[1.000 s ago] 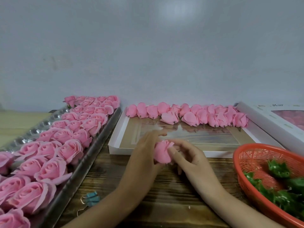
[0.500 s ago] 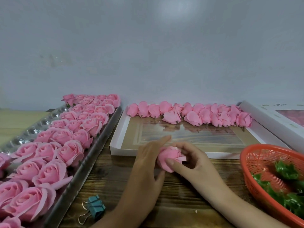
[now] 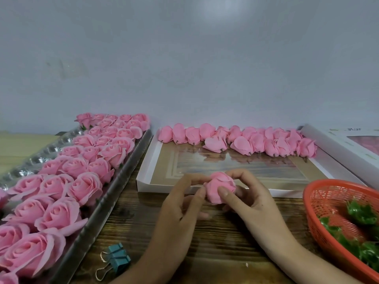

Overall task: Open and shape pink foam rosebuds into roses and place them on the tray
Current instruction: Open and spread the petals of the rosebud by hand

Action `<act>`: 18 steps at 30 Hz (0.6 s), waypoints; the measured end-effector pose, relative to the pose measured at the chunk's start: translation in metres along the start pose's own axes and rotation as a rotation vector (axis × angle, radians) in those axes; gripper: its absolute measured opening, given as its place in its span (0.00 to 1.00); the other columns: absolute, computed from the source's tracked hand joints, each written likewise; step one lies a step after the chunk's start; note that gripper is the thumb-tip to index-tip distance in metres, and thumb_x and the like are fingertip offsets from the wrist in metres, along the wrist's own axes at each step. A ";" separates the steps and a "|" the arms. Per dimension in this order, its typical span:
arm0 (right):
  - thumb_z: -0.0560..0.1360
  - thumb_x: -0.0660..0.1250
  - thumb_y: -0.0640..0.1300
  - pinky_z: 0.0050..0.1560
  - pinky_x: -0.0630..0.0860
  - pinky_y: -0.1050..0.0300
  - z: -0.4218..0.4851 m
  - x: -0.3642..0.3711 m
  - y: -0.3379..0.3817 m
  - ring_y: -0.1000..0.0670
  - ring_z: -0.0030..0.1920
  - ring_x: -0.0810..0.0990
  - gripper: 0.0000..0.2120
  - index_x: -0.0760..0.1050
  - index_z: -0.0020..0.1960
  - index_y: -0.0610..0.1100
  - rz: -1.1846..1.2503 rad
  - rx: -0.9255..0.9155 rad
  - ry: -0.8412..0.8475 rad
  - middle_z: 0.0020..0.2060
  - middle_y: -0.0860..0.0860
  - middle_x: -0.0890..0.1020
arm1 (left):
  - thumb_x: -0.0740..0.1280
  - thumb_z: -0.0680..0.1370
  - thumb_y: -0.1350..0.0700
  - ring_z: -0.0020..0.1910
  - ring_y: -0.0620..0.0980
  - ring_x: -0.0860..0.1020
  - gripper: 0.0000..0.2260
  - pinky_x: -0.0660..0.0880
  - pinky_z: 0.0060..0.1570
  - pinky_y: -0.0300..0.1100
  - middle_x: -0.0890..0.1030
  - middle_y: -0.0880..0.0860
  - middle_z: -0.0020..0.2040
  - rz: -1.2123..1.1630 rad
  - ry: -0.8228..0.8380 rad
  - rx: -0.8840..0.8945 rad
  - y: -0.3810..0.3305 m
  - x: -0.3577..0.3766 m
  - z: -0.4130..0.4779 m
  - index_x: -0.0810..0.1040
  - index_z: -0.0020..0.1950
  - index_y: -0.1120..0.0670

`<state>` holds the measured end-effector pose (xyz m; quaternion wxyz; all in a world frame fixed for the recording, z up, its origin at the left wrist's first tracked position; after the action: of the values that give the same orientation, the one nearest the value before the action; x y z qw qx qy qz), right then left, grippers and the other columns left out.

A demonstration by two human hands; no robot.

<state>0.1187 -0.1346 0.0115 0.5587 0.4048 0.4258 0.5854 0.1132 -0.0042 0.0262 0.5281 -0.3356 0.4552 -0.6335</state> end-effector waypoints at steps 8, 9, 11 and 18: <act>0.67 0.76 0.47 0.41 0.77 0.62 -0.002 0.006 0.005 0.52 0.41 0.81 0.13 0.77 0.49 0.52 -0.093 -0.035 0.020 0.41 0.47 0.84 | 0.66 0.72 0.54 0.47 0.43 0.82 0.06 0.78 0.39 0.34 0.83 0.45 0.48 -0.093 -0.008 -0.067 0.009 -0.006 0.002 0.81 0.47 0.48; 0.68 0.77 0.47 0.40 0.77 0.62 -0.002 0.006 0.006 0.51 0.41 0.81 0.12 0.77 0.48 0.52 -0.095 -0.041 0.022 0.41 0.46 0.84 | 0.67 0.73 0.55 0.48 0.44 0.82 0.05 0.78 0.39 0.33 0.83 0.45 0.48 -0.092 -0.012 -0.070 0.010 -0.006 0.003 0.81 0.47 0.49; 0.69 0.76 0.47 0.41 0.76 0.61 -0.002 0.005 0.007 0.50 0.41 0.81 0.11 0.77 0.48 0.52 -0.109 -0.052 0.022 0.40 0.46 0.84 | 0.68 0.74 0.58 0.49 0.45 0.82 0.06 0.78 0.40 0.34 0.83 0.46 0.50 -0.088 -0.020 -0.069 0.012 -0.007 0.003 0.79 0.48 0.49; 0.67 0.74 0.44 0.40 0.79 0.62 -0.002 0.001 0.012 0.49 0.44 0.84 0.12 0.73 0.46 0.49 -0.026 -0.099 -0.006 0.44 0.49 0.83 | 0.69 0.70 0.52 0.51 0.47 0.81 0.15 0.79 0.44 0.37 0.83 0.49 0.51 -0.207 -0.039 -0.118 0.022 -0.006 0.003 0.78 0.55 0.52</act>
<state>0.1132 -0.1340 0.0226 0.5870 0.3728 0.3999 0.5971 0.1252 0.0007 0.0068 0.4482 -0.4235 0.4442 -0.6500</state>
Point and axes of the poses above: each hand's wrist, its own z-axis towards the middle knuckle, its own x-axis out of the palm, y = z × x, the point moved 10 cm from there along z, towards the middle knuckle
